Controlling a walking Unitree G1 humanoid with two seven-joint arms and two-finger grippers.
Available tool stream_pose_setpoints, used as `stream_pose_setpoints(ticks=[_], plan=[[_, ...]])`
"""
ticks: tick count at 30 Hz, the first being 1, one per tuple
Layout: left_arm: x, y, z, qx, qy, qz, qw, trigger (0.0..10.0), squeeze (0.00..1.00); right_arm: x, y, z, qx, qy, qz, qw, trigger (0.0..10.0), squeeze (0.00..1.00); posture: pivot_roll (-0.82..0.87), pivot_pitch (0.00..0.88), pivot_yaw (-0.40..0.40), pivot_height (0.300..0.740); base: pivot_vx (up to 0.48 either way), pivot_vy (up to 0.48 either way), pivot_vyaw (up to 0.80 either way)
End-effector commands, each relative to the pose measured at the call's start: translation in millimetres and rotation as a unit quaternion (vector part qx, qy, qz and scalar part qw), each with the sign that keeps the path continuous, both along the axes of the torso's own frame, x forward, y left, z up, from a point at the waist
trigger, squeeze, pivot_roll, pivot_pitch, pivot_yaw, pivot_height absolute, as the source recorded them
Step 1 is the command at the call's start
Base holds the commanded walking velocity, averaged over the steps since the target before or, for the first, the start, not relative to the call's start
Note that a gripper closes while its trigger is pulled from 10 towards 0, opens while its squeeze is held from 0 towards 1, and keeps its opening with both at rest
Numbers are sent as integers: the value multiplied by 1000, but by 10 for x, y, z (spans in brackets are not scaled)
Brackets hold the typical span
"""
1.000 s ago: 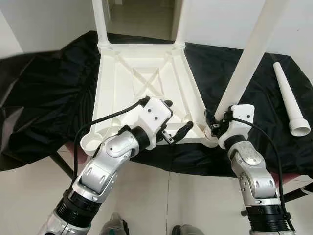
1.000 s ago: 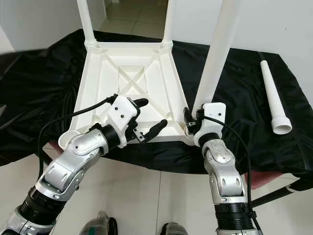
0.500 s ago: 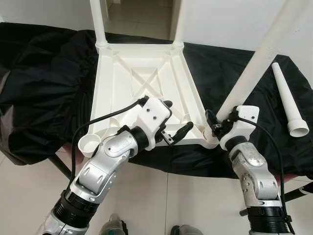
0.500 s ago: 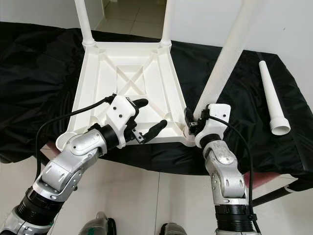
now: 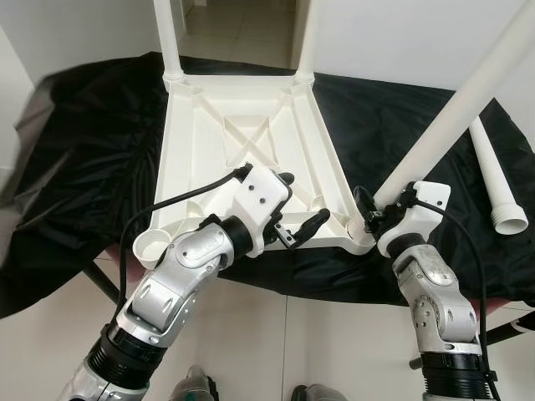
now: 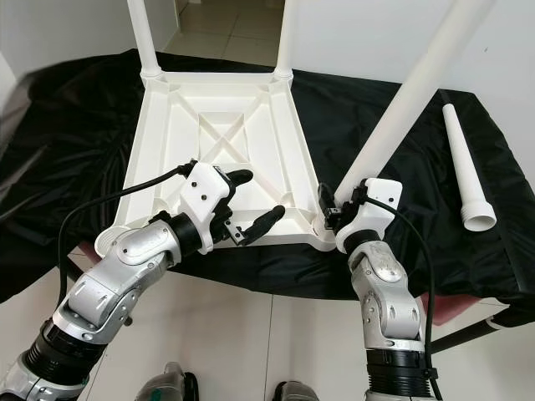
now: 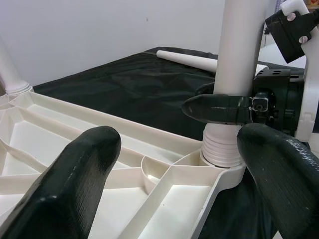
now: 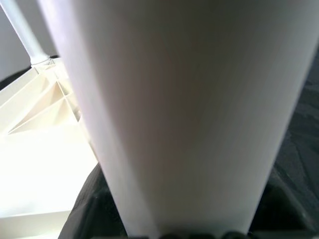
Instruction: Building children table
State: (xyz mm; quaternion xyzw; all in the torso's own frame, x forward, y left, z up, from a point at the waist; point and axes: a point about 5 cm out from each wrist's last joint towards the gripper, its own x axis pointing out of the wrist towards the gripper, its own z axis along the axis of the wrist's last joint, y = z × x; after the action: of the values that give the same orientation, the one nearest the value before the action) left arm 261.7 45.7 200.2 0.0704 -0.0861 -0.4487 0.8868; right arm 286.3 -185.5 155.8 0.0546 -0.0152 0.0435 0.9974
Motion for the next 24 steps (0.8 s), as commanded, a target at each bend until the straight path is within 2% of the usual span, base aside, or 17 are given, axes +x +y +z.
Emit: stream_pose_setpoints(ticks=[1, 9, 17, 21, 24], plan=[[-82, -45, 14, 15, -4, -53, 998, 10000, 0, -47, -97, -306, 14, 72, -30, 997, 10000, 0, 67, 84, -17, 740, 0, 0, 0], [-86, -36, 20, 16, -4, -52, 999, 10000, 0, -66, -181, -388, 28, 85, -72, 993, 10000, 0, 72, 85, -15, 740, 0, 0, 0], [-82, -30, 36, 16, -6, -52, 998, 10000, 0, -68, -153, -433, 43, 97, -79, 991, 10000, 0, 73, 85, -14, 740, 0, 0, 0], [-83, -27, 42, 16, -7, -51, 999, 10000, 0, -51, -79, -407, -10, 85, -47, 995, 10000, 0, 73, 86, -14, 740, 0, 0, 0], [-83, -26, 43, 16, -7, -50, 999, 10000, 0, -44, -52, -395, -22, 81, -37, 996, 10000, 0, 73, 86, -15, 740, 0, 0, 0]])
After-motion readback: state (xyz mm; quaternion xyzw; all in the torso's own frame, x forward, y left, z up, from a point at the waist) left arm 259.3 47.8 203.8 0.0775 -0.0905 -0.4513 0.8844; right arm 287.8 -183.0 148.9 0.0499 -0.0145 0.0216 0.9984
